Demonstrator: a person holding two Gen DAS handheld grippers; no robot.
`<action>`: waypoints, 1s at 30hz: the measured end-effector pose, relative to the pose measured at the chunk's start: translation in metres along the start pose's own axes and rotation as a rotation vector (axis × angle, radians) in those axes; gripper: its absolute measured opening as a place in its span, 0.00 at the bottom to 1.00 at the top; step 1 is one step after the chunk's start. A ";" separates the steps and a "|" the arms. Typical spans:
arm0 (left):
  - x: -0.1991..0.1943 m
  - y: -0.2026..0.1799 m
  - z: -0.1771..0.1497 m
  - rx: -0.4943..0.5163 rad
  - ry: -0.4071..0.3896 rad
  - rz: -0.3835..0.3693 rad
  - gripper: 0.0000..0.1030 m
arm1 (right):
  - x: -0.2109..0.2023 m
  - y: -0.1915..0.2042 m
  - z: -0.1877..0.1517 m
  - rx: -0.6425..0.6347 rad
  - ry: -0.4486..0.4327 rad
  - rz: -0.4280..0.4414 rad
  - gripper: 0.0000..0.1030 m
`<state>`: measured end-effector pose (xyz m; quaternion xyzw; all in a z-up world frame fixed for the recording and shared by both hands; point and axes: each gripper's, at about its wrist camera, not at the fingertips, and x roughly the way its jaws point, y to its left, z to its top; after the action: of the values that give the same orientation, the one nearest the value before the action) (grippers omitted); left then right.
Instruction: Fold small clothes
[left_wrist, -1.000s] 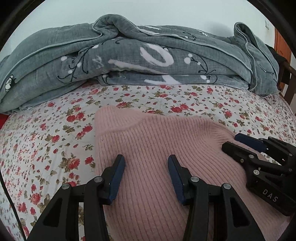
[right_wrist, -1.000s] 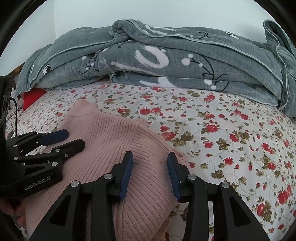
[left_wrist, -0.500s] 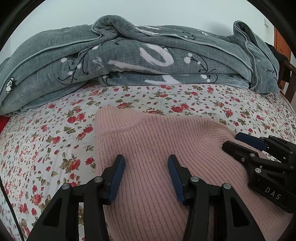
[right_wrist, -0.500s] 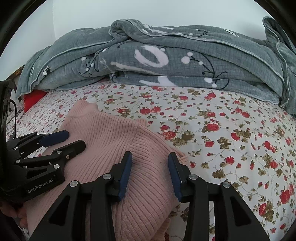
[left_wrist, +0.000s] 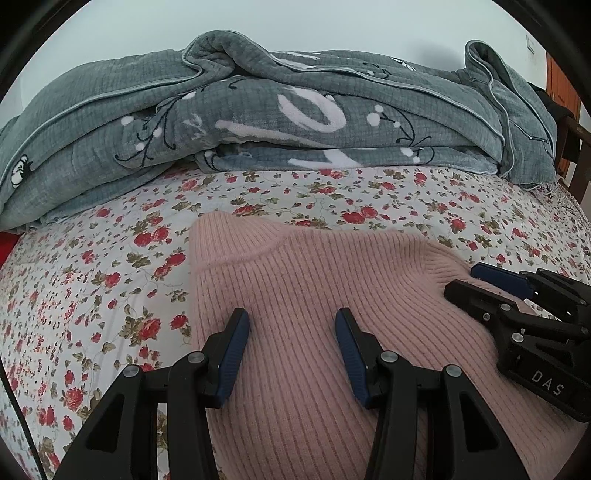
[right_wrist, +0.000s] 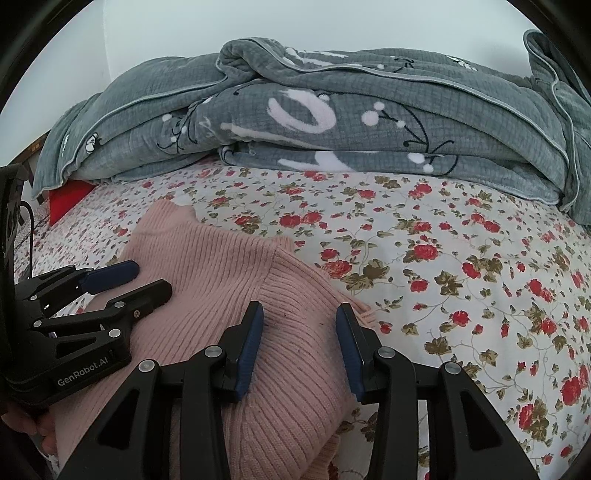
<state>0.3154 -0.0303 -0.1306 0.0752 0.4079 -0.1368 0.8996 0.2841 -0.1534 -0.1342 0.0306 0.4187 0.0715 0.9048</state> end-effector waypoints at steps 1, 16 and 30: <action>0.000 0.000 0.000 -0.001 0.000 -0.001 0.46 | 0.000 0.000 0.000 0.000 0.000 0.000 0.39; 0.000 0.002 0.001 -0.013 -0.011 -0.005 0.46 | 0.000 0.000 0.000 0.003 0.001 0.002 0.40; -0.008 0.001 -0.003 -0.027 -0.049 0.012 0.47 | -0.004 0.002 -0.001 0.004 -0.013 -0.007 0.40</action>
<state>0.3085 -0.0266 -0.1270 0.0621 0.3870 -0.1276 0.9111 0.2808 -0.1521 -0.1320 0.0314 0.4131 0.0672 0.9077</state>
